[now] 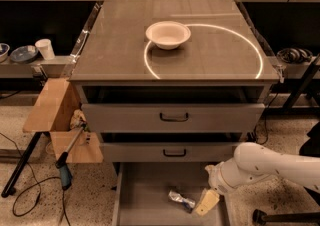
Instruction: Pick redbull can from bottom drawer and place on counter
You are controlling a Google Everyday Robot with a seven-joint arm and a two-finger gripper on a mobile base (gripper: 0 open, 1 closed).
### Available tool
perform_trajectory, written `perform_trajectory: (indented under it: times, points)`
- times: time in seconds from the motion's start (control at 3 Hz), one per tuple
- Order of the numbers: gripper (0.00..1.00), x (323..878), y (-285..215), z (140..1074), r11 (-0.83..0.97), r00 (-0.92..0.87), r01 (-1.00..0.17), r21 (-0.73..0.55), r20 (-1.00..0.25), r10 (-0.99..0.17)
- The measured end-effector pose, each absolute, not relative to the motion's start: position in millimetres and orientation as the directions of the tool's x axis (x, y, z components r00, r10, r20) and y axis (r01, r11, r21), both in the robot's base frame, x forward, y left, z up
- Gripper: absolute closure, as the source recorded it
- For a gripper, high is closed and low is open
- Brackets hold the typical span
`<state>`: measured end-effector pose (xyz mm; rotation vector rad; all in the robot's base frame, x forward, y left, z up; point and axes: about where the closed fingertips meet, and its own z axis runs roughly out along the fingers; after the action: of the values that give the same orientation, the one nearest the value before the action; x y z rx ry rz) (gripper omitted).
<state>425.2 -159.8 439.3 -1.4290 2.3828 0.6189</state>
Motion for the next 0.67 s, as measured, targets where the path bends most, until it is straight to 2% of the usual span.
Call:
perform_trajectory:
  times: [0.67]
  points:
    - [0.00, 427.5, -158.3, 414.3, 0.415, -0.472, -0.881, 0.226, -0.457, -0.754]
